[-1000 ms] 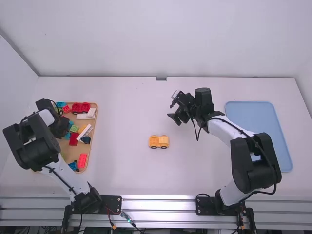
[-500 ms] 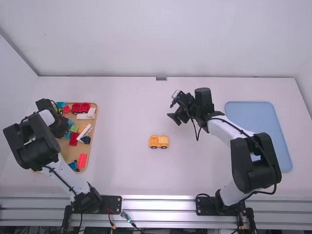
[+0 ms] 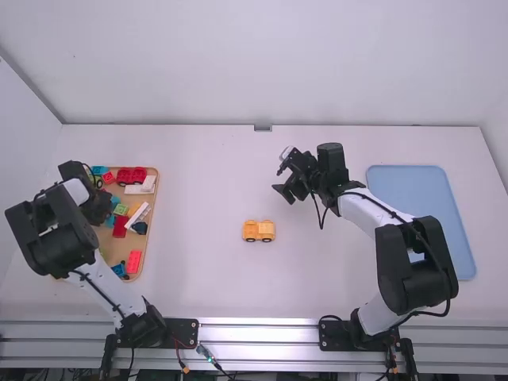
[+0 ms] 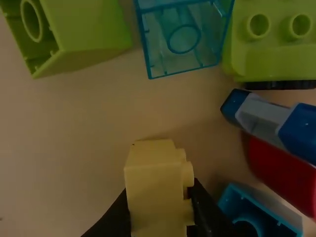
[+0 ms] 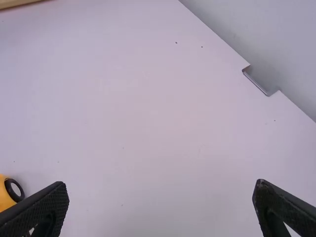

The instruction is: Assemble lego blocks to make yellow taxi

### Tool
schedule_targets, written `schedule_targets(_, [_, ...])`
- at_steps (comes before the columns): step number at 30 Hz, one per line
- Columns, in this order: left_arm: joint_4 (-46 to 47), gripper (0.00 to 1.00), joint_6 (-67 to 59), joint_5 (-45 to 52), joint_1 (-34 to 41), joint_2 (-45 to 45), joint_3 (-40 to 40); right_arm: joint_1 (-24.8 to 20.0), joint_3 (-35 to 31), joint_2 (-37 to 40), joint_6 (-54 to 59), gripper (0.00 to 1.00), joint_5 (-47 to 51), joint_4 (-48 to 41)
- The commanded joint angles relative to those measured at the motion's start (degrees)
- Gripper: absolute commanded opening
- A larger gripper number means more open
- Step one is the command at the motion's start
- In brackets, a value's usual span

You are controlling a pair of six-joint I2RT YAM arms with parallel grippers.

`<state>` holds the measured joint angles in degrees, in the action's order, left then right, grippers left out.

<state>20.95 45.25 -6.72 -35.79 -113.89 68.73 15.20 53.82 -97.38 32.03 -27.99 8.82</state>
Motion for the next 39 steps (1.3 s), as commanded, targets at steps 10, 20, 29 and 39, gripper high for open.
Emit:
schedule_targets(10, [10.1, 0.02, -2.6, -4.7, 1.7, 4.3, 6.2, -0.1, 0.5, 1.1, -11.8, 0.99, -2.7, 5.9])
schedule_targets(20, [9.1, 0.02, -8.5, -4.9, 11.3, 13.7, 6.2, -0.2, 0.5, 1.0, -27.3, 0.99, -9.7, 17.0])
schedule_targets(29, [2.1, 0.02, -13.0, -8.7, 27.5, 17.9, 3.0, -1.3, 11.0, -8.2, -37.8, 0.99, -13.3, 15.7])
schedule_targets(39, [-16.5, 0.02, -36.1, 6.0, 45.4, 18.8, -5.4, -1.0, 30.1, -26.7, -51.8, 0.99, -49.7, 16.5])
